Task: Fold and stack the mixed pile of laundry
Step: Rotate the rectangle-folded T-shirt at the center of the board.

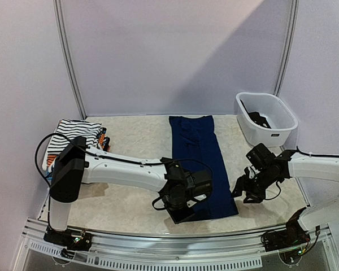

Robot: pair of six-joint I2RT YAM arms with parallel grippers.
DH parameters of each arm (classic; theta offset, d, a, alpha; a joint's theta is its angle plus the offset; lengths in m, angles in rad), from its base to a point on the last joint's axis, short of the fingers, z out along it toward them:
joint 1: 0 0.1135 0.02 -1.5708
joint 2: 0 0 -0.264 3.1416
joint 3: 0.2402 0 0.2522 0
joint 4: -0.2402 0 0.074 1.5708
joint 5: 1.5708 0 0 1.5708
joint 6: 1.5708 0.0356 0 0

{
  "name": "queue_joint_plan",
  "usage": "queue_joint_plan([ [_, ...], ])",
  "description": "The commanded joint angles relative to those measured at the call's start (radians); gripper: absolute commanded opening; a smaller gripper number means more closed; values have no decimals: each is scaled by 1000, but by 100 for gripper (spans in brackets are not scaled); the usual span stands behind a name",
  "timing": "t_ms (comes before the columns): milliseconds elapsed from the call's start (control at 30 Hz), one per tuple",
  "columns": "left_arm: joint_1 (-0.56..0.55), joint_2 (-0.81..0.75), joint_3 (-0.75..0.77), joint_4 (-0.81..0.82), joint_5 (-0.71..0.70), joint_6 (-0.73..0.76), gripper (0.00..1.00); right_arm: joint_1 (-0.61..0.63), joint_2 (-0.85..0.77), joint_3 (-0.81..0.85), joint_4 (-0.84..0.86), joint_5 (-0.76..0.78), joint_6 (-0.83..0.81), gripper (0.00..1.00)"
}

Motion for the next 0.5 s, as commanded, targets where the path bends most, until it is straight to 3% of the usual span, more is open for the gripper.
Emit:
queue_joint_plan([
  [0, -14, 36, -21, 52, 2, 1, 32, 13, -31, -28, 33, -25, 21, 63],
  [133, -14, 52, -40, 79, -11, -5, 28, 17, -52, -53, 35, -39, 24, 63],
  [367, -16, 61, -58, 88, 1, -2, 3, 19, -79, -102, 55, -61, 28, 62],
  [467, -17, 50, -76, 97, 3, -8, 0, 30, -68, -119, 71, -78, 30, 59],
])
